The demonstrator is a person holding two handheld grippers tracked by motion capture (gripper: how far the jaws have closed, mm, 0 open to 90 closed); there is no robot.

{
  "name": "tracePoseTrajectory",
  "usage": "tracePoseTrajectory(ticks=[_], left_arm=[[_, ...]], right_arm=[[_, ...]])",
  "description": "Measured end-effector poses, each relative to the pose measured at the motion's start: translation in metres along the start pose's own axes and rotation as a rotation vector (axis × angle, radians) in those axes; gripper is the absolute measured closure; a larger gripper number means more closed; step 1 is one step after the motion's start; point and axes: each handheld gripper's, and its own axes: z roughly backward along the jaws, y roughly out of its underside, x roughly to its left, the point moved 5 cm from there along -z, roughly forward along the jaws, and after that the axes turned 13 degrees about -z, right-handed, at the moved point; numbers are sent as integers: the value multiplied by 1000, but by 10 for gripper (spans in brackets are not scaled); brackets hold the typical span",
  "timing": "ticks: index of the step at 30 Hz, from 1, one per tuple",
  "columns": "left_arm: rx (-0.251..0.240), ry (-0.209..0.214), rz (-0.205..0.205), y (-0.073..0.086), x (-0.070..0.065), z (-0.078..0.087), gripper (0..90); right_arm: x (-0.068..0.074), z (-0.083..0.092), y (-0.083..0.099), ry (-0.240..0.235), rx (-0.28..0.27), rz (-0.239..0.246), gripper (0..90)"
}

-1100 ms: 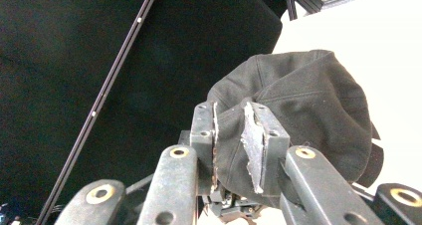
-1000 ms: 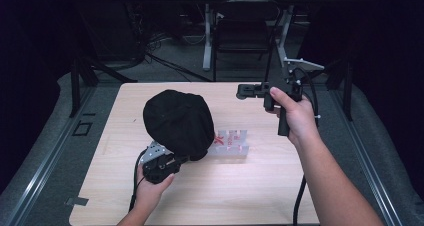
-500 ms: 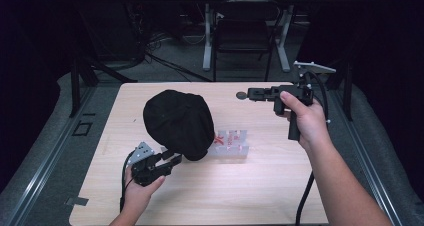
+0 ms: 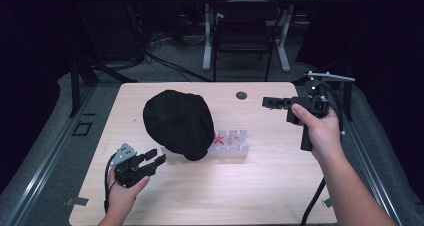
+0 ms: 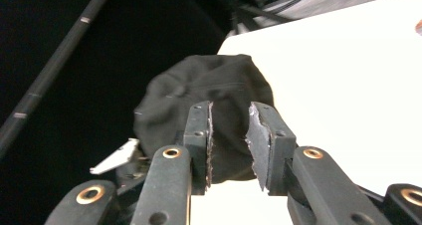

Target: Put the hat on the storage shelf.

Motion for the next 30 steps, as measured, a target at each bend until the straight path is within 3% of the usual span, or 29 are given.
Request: tracePoseTrajectory(ticks=[11, 14, 20, 26, 30], left_arm=[[51, -45, 3, 16, 15, 10, 519], [66, -47, 8, 21, 17, 12, 513], [86, -57, -5, 29, 22, 20, 506], [69, -59, 19, 32, 29, 26, 506], [69, -72, 28, 35, 33, 28, 506]], right_arm=[[-20, 7, 24, 114, -61, 93, 672], [-30, 7, 39, 172, -61, 144, 658], [-50, 6, 65, 233, -76, 208, 650], [-75, 3, 87, 303, -79, 224, 650], [-87, 2, 100, 344, -97, 260, 646]])
